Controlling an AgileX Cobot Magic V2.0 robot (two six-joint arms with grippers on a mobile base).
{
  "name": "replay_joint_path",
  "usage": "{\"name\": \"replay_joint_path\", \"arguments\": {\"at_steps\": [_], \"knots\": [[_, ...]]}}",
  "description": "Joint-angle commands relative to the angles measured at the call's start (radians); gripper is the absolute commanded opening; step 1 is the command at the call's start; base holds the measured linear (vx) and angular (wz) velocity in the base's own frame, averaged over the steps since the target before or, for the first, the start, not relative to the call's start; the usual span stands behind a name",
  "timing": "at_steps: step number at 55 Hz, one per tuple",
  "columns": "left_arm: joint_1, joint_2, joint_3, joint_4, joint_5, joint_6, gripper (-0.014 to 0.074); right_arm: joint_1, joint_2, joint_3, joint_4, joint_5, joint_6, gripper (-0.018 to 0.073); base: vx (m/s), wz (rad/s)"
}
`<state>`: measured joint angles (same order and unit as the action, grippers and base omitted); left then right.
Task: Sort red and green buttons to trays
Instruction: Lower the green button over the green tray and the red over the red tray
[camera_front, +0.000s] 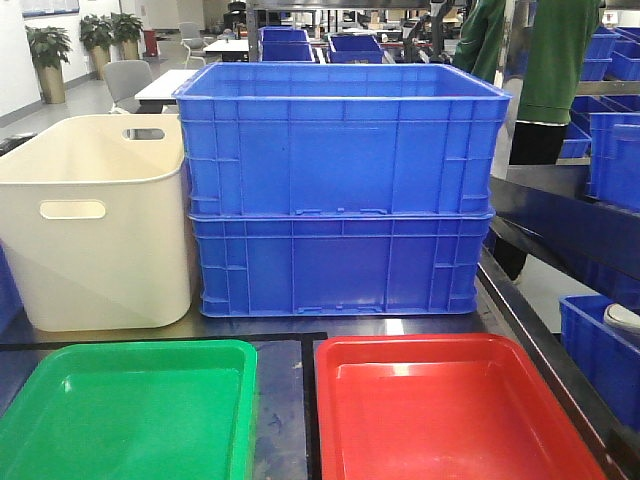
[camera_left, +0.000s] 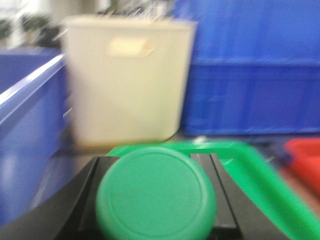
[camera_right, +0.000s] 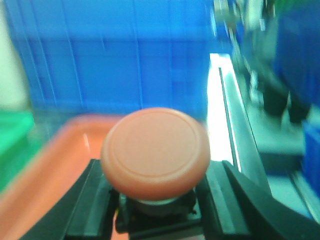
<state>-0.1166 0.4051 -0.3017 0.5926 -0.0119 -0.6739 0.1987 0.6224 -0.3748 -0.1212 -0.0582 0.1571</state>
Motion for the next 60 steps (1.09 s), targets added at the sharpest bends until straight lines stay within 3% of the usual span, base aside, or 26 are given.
{"name": "replay_joint_path", "arguments": {"at_steps": [1, 7, 12, 16, 27, 33, 45, 53, 60], "knots": [[-0.003, 0.115, -0.035, 0.005, -0.221, -0.001, 0.0000, -0.001, 0.095, -0.036, -0.026, -0.242, -0.007, -0.0005, 0.00, 0.00], [-0.003, 0.310, -0.035, 0.004, -0.338, 0.004, 0.0000, -0.001, 0.250, -0.068, -0.127, -0.325, 0.002, -0.0003, 0.00, 0.00], [-0.003, 0.472, -0.059, 0.003, -0.460, 0.079, 0.0000, -0.001, 0.393, -0.105, -0.237, -0.383, 0.016, -0.0003, 0.00, 0.00], [-0.003, 0.632, -0.118, 0.003, -0.544, 0.084, 0.0002, -0.001, 0.523, -0.131, -0.292, -0.462, 0.073, -0.0001, 0.00, 0.00], [-0.003, 0.889, -0.239, 0.003, -0.627, 0.075, 0.0017, -0.001, 0.774, -0.146, -0.350, -0.686, 0.115, 0.0012, 0.00, 0.00], [-0.003, 0.946, -0.243, 0.005, -0.647, 0.075, 0.0058, -0.001, 0.862, -0.146, -0.352, -0.714, 0.123, 0.0046, 0.00, 0.00], [-0.004, 0.956, -0.243, 0.114, -0.647, 0.075, 0.0252, -0.001, 0.900, -0.146, -0.352, -0.715, 0.124, 0.0210, 0.00, 0.00], [-0.004, 0.956, -0.243, 0.109, -0.614, 0.054, 0.0424, -0.001, 0.900, -0.146, -0.351, -0.715, 0.125, 0.0382, 0.00, 0.00], [-0.004, 0.956, -0.243, 0.108, -0.596, 0.021, 0.0510, -0.001, 0.900, -0.146, -0.325, -0.713, 0.127, 0.0515, 0.00, 0.00]]}}
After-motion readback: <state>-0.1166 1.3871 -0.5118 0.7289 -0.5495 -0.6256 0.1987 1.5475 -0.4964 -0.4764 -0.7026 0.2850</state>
